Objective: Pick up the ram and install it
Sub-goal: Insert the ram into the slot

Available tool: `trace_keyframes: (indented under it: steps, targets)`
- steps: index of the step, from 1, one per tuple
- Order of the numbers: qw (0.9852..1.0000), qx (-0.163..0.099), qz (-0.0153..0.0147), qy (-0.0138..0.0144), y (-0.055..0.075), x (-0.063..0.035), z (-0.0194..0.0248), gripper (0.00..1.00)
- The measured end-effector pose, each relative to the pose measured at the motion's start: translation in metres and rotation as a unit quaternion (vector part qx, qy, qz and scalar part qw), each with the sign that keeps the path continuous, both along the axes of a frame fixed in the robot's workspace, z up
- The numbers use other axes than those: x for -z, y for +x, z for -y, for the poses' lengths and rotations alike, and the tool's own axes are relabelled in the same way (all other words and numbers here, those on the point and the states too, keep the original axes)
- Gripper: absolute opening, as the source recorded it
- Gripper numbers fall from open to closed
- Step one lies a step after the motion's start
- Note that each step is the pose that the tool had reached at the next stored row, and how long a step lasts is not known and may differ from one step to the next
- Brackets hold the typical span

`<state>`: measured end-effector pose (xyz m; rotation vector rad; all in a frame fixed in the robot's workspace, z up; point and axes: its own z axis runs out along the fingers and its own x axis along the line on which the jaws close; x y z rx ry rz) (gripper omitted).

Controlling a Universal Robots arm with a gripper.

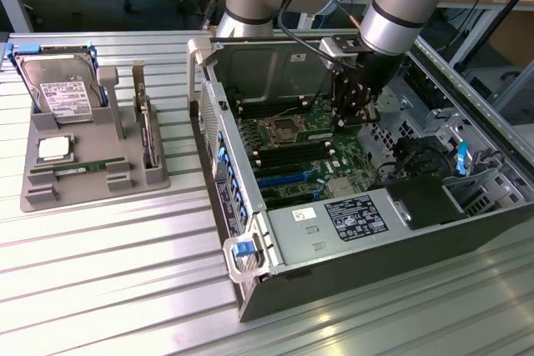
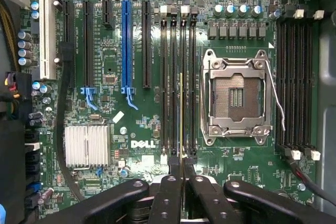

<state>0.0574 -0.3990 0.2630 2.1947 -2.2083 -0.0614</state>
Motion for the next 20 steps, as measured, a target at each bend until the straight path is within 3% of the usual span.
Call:
trace_keyframes:
  steps: [5,7,12,17,20]
  targets:
    - [1.0,0.0,0.0001,-0.0001,-0.018,0.0,0.0,0.12]
    - [1.0,0.0,0.0002,0.0,-0.034,0.0,0.0,0.12]
    - [1.0,0.0,0.0002,-0.0004,-0.048,0.0021,0.0003,0.12]
    - [1.0,0.0,0.0002,-0.0004,-0.053,0.0071,0.0089,0.12]
    - [1.0,0.0,0.0002,-0.0006,-0.057,0.0119,0.0098,0.12]
